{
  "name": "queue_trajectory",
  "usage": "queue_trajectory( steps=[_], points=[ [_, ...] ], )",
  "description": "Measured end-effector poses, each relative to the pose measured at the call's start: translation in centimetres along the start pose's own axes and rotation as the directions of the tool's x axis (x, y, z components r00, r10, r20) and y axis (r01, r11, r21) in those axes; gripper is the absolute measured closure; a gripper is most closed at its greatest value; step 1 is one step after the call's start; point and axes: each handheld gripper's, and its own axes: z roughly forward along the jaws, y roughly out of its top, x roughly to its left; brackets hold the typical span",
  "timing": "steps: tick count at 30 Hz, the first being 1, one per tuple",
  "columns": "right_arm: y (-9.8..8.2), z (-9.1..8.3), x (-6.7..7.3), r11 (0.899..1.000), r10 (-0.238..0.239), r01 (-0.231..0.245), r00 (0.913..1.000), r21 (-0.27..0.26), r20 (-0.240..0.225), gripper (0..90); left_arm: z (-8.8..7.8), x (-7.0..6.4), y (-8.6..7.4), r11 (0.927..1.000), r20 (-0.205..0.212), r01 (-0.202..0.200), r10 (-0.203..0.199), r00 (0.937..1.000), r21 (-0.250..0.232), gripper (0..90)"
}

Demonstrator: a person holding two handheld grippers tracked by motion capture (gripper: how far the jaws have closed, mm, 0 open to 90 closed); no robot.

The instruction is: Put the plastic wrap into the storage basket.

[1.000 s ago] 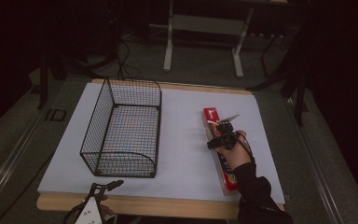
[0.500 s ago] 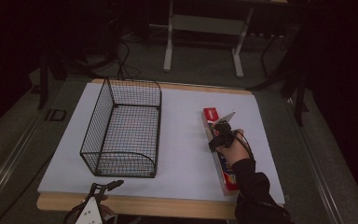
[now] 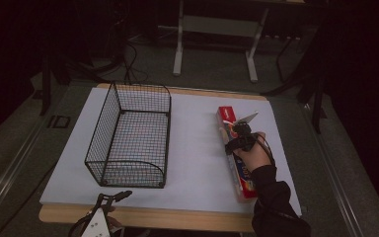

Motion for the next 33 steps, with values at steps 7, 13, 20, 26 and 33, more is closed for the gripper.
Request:
queue_trajectory(
  steps=[7,13,20,26,33],
  points=[
    [1.6,-2.2,0.8,0.999,-0.009,0.008,1.0,-0.045,-0.002,39.6,0.0,0.0,0.0,1.0,0.002,0.001,-0.001,1.0,0.0,0.1],
    [3.0,-4.2,2.7,0.996,-0.044,0.044,0.999,-0.073,-0.001,39.6,0.0,0.0,0.0,1.0,0.001,0.0,0.0,1.0,0.001,0.2],
    [4.7,-6.5,5.4,0.99,-0.086,0.086,0.9963,-0.107,0.005,39.7,-0.1,0.0,0.0,1.0,0.003,0.0,0.0,1.0,-0.002,0.1],
    [6.1,-8.2,7.9,0.984,-0.12,0.119,0.9928,-0.134,0.0,39.7,-0.1,0.0,0.0,1.0,0.005,0.002,-0.002,1.0,-0.004,0.1],
    [7.4,-10.0,10.6,0.972,-0.173,0.166,0.9846,-0.168,-0.027,39.7,-0.2,0.0,0.0,1.0,0.006,0.002,-0.002,1.0,-0.003,0.2]
  ],
)
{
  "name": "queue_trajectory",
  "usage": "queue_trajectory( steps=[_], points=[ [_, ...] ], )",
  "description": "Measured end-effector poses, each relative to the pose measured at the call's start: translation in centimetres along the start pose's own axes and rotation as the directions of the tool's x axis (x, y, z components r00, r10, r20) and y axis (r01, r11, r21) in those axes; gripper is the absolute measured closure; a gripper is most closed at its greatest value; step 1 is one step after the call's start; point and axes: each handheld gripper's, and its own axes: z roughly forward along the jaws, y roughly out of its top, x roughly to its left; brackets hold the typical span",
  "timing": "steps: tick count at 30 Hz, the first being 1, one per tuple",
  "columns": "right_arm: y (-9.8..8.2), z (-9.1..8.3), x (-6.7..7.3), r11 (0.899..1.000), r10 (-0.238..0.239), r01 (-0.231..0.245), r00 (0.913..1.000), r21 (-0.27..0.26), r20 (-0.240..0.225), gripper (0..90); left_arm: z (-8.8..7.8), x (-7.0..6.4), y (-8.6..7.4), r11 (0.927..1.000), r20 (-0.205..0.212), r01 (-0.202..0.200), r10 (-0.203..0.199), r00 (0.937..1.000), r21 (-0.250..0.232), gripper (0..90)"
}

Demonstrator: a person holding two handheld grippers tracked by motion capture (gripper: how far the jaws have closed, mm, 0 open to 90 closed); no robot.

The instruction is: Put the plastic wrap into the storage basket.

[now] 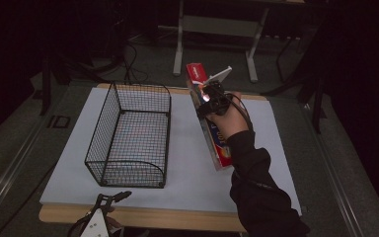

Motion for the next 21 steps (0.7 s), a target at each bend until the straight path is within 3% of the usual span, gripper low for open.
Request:
queue_trajectory(
  steps=[5,12,21],
  points=[
    [0.9,-0.5,1.4,0.999,-0.028,0.028,0.9993,-0.021,-0.026,39.7,0.0,0.0,0.0,1.0,0.002,-0.001,0.001,1.0,0.0,0.2],
    [2.5,-0.8,4.5,0.995,-0.09,0.087,0.9942,-0.045,-0.059,39.7,-0.1,0.0,0.0,1.0,0.005,0.0,0.0,1.0,-0.003,0.2],
    [4.0,-1.0,7.6,0.989,-0.128,0.121,0.9879,-0.081,-0.087,39.7,-0.2,-0.1,0.0,1.0,0.011,-0.002,0.002,0.9999,-0.001,0.2]
  ],
)
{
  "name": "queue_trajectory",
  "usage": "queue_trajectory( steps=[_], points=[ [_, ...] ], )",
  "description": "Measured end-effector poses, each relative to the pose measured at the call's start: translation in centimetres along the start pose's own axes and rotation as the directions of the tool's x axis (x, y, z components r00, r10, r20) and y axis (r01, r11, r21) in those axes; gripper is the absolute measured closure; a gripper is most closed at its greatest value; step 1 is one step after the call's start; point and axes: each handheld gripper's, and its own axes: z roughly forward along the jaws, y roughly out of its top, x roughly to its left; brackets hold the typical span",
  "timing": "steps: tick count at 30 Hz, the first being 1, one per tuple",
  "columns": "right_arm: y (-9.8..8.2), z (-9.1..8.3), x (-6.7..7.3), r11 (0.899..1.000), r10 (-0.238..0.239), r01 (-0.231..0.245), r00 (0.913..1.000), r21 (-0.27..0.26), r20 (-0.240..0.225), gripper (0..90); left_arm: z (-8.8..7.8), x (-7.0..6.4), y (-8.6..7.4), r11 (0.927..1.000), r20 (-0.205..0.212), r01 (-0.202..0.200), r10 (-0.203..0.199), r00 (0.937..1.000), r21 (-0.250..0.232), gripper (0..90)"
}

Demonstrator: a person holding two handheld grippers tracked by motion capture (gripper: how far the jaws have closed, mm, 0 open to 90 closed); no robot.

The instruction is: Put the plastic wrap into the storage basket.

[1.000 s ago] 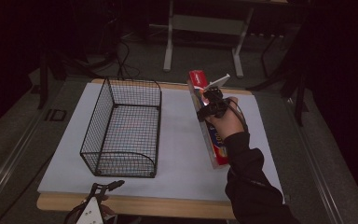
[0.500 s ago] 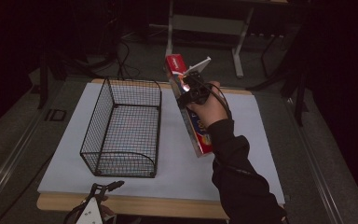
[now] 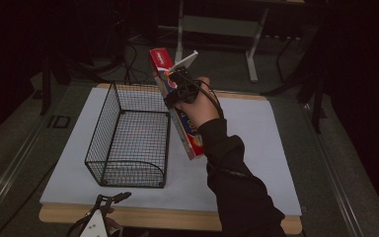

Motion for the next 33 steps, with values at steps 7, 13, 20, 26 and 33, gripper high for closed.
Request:
queue_trajectory(
  steps=[7,13,20,26,33],
  points=[
    [1.4,0.3,2.3,0.999,-0.029,0.029,0.9993,-0.017,-0.022,39.7,0.0,0.0,0.0,1.0,0.002,0.0,0.0,1.0,0.002,0.2],
    [2.9,0.5,4.7,0.998,-0.046,0.044,0.998,-0.051,-0.044,39.8,0.0,0.0,-0.1,1.0,0.012,-0.002,0.002,0.9999,0.007,0.2],
    [3.8,1.6,7.3,0.996,-0.061,0.057,0.9961,-0.064,-0.064,39.8,-0.1,0.1,-0.2,1.0,0.017,0.001,-0.001,0.9998,0.006,0.2],
    [4.3,3.1,8.9,0.994,-0.07,0.064,0.9956,-0.088,-0.062,39.8,-0.2,0.0,-0.1,1.0,0.022,-0.003,0.003,0.9997,0.002,0.2],
    [3.8,5.6,10.1,0.991,-0.087,0.077,0.9922,-0.111,-0.09,39.8,-0.2,-0.1,0.0,1.0,0.032,-0.008,0.008,0.9995,0.005,0.2]
  ],
)
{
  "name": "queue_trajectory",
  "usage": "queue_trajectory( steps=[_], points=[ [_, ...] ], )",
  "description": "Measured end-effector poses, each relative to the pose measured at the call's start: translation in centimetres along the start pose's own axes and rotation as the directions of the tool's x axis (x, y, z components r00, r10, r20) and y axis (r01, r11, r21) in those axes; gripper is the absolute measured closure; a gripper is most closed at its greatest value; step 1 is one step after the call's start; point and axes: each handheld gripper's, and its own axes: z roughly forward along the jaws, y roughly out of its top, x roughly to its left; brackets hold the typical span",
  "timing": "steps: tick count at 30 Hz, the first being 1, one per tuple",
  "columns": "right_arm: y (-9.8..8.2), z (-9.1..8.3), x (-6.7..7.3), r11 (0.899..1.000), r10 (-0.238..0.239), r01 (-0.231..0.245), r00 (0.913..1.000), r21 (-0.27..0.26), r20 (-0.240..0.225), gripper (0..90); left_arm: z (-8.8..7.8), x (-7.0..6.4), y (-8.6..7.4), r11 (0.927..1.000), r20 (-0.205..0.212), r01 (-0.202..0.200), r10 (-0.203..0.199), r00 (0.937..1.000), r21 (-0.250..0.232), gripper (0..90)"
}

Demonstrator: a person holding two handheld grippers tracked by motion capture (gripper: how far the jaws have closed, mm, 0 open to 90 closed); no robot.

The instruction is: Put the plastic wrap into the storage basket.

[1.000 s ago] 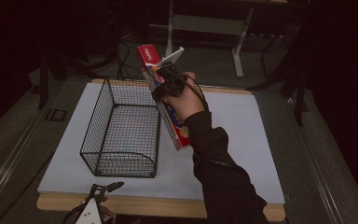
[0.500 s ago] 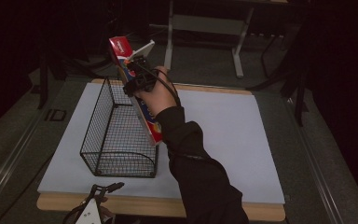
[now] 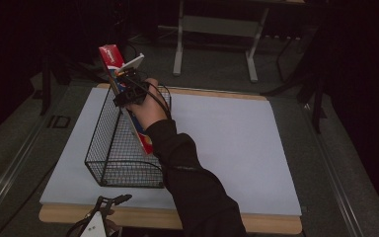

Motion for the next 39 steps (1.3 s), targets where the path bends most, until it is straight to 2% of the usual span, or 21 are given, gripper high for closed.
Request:
queue_trajectory(
  steps=[2,10,13,21,26,30,34,39],
  points=[
    [-0.2,0.7,0.2,1.0,-0.018,0.018,0.9998,-0.011,-0.003,39.8,0.0,0.0,0.0,1.0,0.002,0.002,-0.002,1.0,-0.002,0.2],
    [-1.5,2.8,0.5,0.999,-0.013,0.012,0.9999,-0.048,-0.011,39.8,0.0,0.0,0.0,1.0,0.005,0.0,0.0,1.0,0.002,0.2],
    [-2.0,3.6,0.5,0.999,0.003,-0.004,0.9997,-0.037,-0.026,39.8,0.0,-0.1,0.0,1.0,0.006,-0.001,0.001,1.0,0.003,0.2],
    [-3.6,5.8,0.6,1.0,0.003,-0.003,1.0,0.009,-0.007,39.7,0.1,-0.1,0.0,1.0,0.009,-0.002,0.002,1.0,0.006,0.2],
    [-4.2,6.3,0.4,1.0,0.007,-0.007,1.0,0.002,0.003,39.7,0.1,-0.1,0.0,1.0,0.009,-0.002,0.002,1.0,0.009,0.1],
    [-4.4,6.6,0.1,1.0,-0.009,0.009,0.9997,0.002,0.022,39.7,0.1,-0.1,0.0,1.0,0.008,-0.005,0.005,1.0,0.008,0.2],
    [-4.8,7.1,-0.3,1.0,0.009,-0.01,0.9998,0.03,0.019,39.6,0.2,-0.1,0.0,0.9999,0.01,-0.005,0.005,0.9999,0.016,0.2],
    [-5.2,7.8,-0.8,0.999,0.005,-0.007,0.9995,0.051,0.033,39.6,0.2,-0.1,0.0,0.9999,0.011,-0.006,0.006,0.9999,0.014,0.2]
  ],
)
